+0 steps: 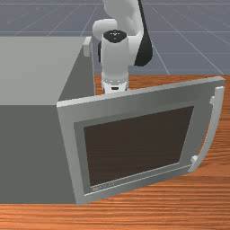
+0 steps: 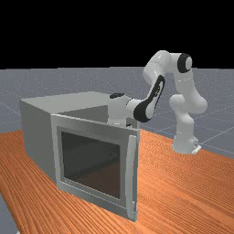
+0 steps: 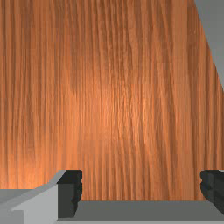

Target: Close the microwave

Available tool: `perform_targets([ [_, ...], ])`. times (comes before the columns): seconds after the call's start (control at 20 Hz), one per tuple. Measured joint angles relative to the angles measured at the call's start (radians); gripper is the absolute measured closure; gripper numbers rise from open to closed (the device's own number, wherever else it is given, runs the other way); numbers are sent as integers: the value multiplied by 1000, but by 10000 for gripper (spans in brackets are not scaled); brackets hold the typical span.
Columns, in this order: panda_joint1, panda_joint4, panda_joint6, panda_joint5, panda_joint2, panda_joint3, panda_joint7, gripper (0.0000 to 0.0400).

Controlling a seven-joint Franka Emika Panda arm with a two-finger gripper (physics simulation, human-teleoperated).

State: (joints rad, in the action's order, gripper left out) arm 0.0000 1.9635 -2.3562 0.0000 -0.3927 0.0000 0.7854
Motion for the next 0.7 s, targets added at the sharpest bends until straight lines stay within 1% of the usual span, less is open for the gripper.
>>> perform_targets([
  [0.05,0,0,0,0,0,0,0,157],
  [0.1,0,0,0,0,0,0,0,252],
  [0.15,0,0,0,0,0,0,0,310],
  [0.2,0,0,0,0,0,0,0,346],
  [0.25,0,0,0,0,0,0,0,367],
  [0.3,-1,1,0,3,0,1,2,223],
  [0.35,0,1,0,0,1,0,-1,135],
  [0.4,0,1,0,0,1,0,-2,82],
  [0.45,0,2,0,0,2,0,-2,50],
  [0.5,1,2,0,-1,2,-1,-2,30],
  [0.6,-2,2,5,6,5,3,5,11],
  [0.7,0,18,-9,1,25,0,0,4],
])
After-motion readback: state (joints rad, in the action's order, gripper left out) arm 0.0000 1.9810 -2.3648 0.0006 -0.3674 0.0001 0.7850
